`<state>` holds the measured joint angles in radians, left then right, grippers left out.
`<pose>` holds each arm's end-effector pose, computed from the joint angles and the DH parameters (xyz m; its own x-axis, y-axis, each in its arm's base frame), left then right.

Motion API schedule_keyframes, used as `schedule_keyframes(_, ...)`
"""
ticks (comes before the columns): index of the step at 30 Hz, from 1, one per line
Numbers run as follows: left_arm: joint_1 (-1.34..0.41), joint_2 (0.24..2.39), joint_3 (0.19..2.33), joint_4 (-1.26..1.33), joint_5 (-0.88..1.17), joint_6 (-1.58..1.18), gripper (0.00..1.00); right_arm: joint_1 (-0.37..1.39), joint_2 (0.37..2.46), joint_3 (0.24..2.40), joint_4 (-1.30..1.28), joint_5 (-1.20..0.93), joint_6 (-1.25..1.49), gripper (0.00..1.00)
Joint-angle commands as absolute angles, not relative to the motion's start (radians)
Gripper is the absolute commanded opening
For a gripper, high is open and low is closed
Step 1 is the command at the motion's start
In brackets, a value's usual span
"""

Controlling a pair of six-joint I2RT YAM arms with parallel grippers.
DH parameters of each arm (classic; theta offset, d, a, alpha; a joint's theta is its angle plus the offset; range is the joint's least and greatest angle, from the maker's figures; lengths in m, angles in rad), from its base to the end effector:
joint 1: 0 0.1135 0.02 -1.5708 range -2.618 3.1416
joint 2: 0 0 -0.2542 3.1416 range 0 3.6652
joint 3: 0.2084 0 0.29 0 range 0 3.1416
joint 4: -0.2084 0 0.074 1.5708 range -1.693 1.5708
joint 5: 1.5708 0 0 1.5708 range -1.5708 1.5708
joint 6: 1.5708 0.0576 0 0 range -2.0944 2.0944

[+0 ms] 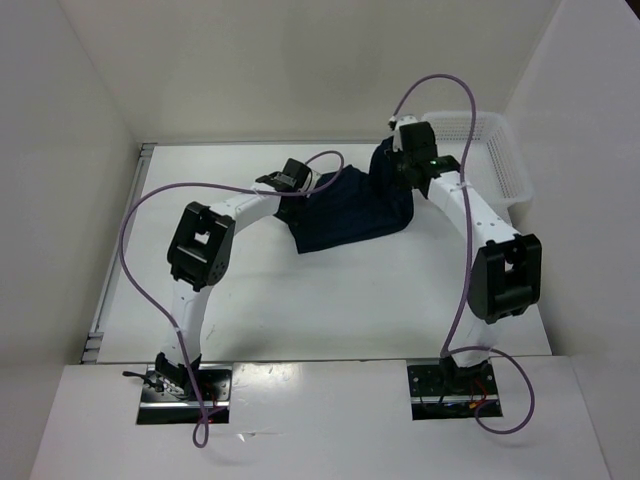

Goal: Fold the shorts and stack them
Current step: Fold the shorts

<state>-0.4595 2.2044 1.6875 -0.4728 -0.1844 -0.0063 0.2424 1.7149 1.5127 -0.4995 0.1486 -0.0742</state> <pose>0.4694 -0.2205 0.1211 -0.7513 0.3649 -0.5499 0.3411 0.9280 0.1498 0.4355 0.0989 0.2823 -0.6155 -0.2277 -0.7546 -0.1737 0.9730 -0.1519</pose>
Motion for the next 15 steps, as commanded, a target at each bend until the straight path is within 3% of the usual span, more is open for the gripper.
schedule_keyframes(1,-0.451,2.273,1.709,-0.479,-0.212,0.0,0.14,0.328,1.733,1.529,-0.463,0.193,-0.051,0.0)
schedule_keyframes(15,-0.4,2.284,1.749,-0.492,-0.101,0.0,0.0,0.569,1.962,1.692,-0.463,0.264,0.141,0.0)
